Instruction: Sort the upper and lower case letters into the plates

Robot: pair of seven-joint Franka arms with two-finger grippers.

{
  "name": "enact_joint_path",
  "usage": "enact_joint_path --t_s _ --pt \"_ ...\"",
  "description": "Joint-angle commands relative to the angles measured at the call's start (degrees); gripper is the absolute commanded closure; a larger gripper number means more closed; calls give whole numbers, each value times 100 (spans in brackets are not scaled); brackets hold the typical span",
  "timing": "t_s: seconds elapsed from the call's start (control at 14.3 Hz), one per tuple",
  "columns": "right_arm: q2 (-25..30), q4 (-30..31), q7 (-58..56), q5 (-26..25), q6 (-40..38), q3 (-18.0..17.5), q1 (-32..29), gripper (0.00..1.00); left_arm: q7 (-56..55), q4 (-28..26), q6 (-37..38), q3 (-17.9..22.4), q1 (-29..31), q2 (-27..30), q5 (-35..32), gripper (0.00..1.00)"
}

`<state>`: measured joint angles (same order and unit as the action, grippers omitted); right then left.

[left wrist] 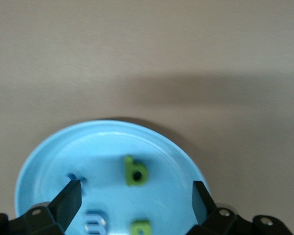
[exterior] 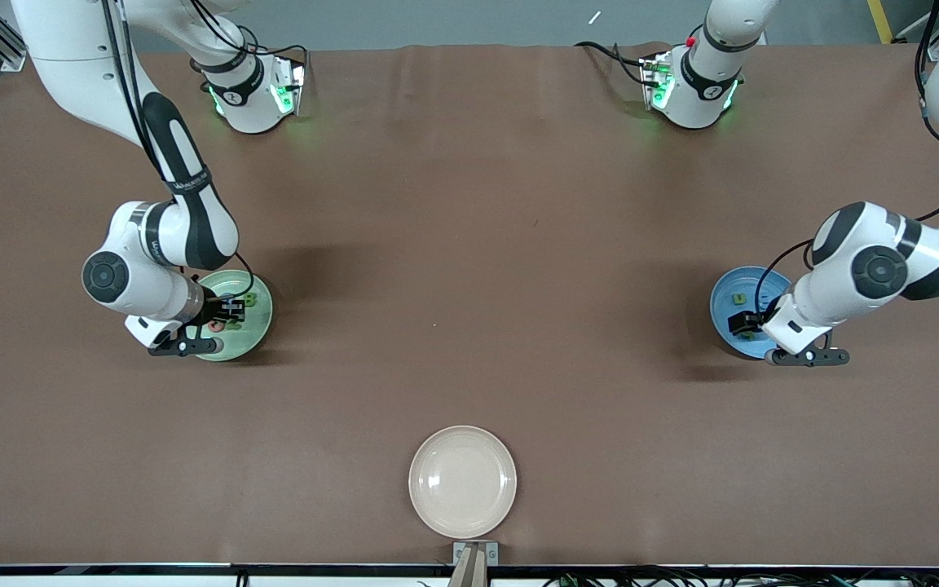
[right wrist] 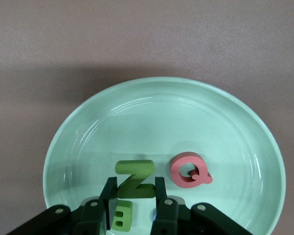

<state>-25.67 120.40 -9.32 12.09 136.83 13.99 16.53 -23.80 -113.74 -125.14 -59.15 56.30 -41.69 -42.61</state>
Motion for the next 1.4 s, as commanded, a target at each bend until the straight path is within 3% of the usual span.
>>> enact_joint_path --t_s 0.0,0.07,0.21,0.28,0.35,0.63,0.77,1.05,1.33 --pt "-17 36 -78 48 72 -28 -10 84 928 -192 51 271 -275 1203 1505 1" --pt "-17 27 -78 48 72 -28 -10 76 1165 -218 51 560 -599 1555 2058 1" --pt "-26 27 -78 48 72 -28 -1 74 1395 -332 51 1192 -1363 2048 2886 1" --pt "-43 27 -78 48 72 -28 -1 54 1396 -359 51 1526 -1811 2216 3151 0" --pt "-44 19 -78 48 72 -28 -1 1 1387 -368 43 1747 -2137 2322 3319 0" --pt "53 -78 -52 48 -146 -19 -10 0 1300 -368 51 2013 -2781 2691 4058 0" --pt "175 -366 -17 48 -680 -19 -1 0 1299 -386 60 2021 -2887 2815 4217 0" --pt "290 -1420 88 -22 -2191 43 -18 0 1317 -640 130 2022 -2756 3481 4191 1" --pt "282 -2764 300 -320 -3712 183 -89 0 1501 -326 901 2065 -2318 4158 4165 1"
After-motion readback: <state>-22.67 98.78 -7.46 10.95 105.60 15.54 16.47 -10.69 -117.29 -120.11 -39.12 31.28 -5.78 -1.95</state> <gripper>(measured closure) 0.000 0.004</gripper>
